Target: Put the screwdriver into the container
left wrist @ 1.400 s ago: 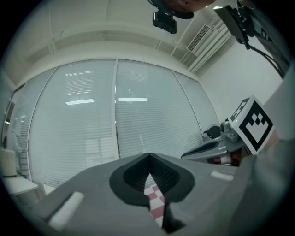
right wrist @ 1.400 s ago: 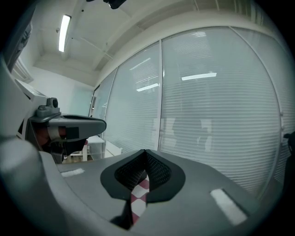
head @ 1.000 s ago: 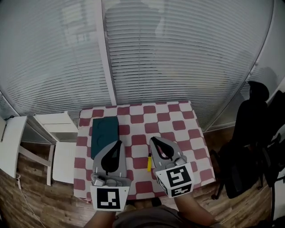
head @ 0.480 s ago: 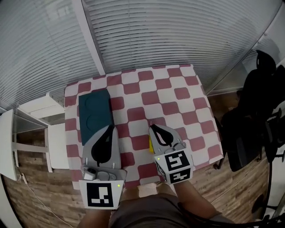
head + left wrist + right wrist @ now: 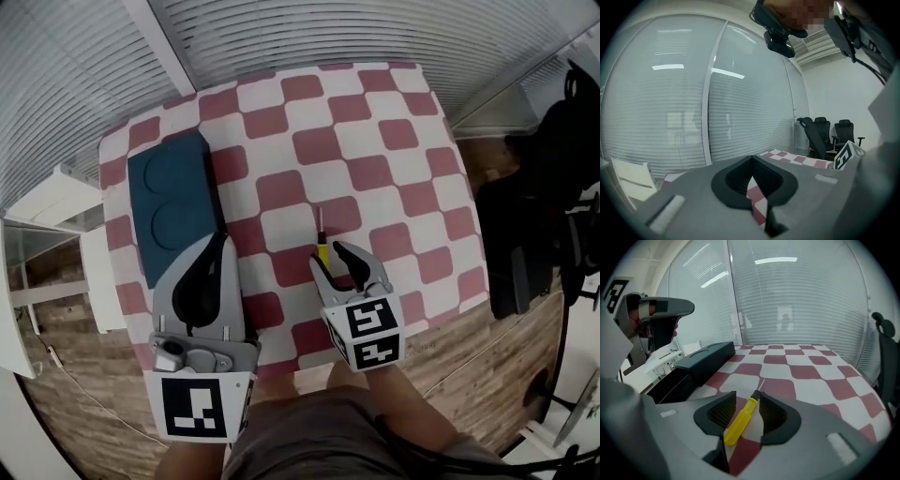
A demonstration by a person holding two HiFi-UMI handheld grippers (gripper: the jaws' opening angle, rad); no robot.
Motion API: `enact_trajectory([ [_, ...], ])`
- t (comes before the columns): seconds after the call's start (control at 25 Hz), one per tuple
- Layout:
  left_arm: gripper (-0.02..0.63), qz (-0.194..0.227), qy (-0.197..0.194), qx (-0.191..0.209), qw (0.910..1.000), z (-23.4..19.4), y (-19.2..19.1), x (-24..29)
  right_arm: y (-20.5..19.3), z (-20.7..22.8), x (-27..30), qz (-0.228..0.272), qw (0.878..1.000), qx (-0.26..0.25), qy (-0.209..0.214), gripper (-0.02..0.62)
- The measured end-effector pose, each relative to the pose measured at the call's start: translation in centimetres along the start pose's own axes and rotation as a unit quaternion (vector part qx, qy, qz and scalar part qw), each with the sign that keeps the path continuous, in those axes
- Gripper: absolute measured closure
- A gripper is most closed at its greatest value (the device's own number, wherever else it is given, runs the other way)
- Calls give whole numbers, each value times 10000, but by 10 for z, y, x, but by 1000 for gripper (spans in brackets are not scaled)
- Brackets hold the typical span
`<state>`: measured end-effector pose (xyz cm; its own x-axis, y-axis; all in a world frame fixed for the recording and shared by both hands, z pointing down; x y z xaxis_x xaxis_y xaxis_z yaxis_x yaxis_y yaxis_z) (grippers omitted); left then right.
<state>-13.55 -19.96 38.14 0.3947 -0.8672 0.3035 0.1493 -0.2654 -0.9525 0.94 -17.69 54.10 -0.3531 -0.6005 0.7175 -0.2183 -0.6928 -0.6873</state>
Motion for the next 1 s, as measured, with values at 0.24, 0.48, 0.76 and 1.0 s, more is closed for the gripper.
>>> enact_trajectory([
  [0.24,606,-94,-46,-75,9999,-5,-10,11,-14,2,10,-266,9996,111,-38,414],
  [0.48,606,-107,-47,-74,9999,-7,-11,12,-16,-3,14,-429,9990,78,18,422],
  [0.76,606,-87,28,-67,9999,-7,-10,7,-20,0,16,-586,9982,-25,-97,495],
  [1.0,606,52,169,-20,9998,-6,0,-6,3,-2,-1,-166,9998,-85,-61,497],
])
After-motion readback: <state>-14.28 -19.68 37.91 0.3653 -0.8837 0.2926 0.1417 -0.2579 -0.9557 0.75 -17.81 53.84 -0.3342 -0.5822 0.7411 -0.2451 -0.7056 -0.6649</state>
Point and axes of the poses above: the fingertips, and each gripper's own axes: x forward along the fingers, z to its right, y out of its top, the point moved 3 cm from there along -x, backward along the fingers, and after that the axes turned 3 degrees about -z, right-handed, at the moved point
